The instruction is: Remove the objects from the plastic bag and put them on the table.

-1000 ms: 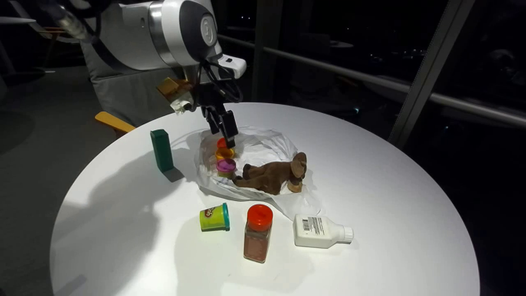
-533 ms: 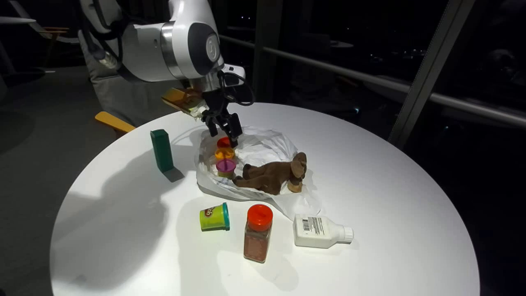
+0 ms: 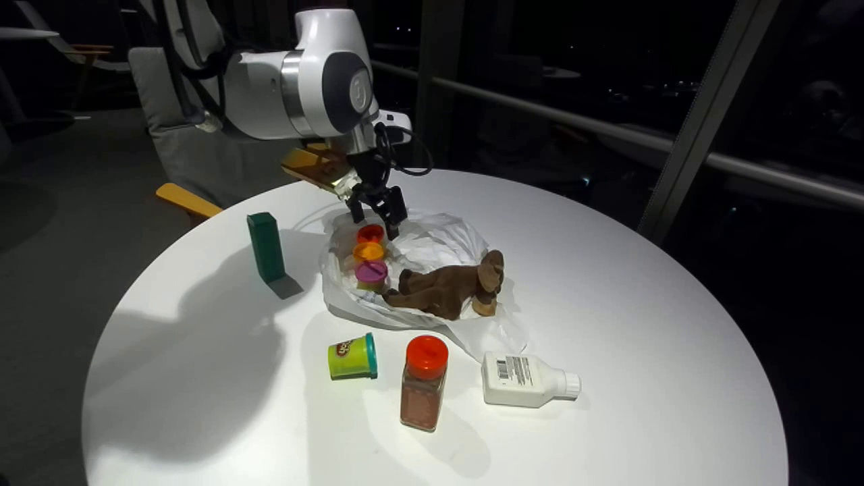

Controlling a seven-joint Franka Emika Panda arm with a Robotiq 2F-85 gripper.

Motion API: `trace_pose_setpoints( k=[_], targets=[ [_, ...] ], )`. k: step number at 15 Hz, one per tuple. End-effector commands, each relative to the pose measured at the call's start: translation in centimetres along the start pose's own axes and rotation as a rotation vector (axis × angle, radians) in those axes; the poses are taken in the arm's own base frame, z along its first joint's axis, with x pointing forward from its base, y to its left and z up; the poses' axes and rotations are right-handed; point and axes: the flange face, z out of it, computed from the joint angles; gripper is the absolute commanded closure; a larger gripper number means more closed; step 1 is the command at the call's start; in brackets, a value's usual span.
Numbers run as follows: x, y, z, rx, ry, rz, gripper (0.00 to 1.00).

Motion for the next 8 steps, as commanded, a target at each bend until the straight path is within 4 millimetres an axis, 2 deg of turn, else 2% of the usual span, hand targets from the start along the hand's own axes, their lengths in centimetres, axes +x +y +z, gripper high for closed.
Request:
trace_pose_setpoints(
  k=[1, 5, 8],
  targets=[
    [1.1, 0.4, 0.0, -0.004, -0.006, -0.014, 0.00],
    [1.3, 2.2, -0.9, -0.041, 0.010, 0.009, 0.00],
    [1.0, 2.8, -1.1, -0.026, 0.008, 0.006, 0.00]
  ],
)
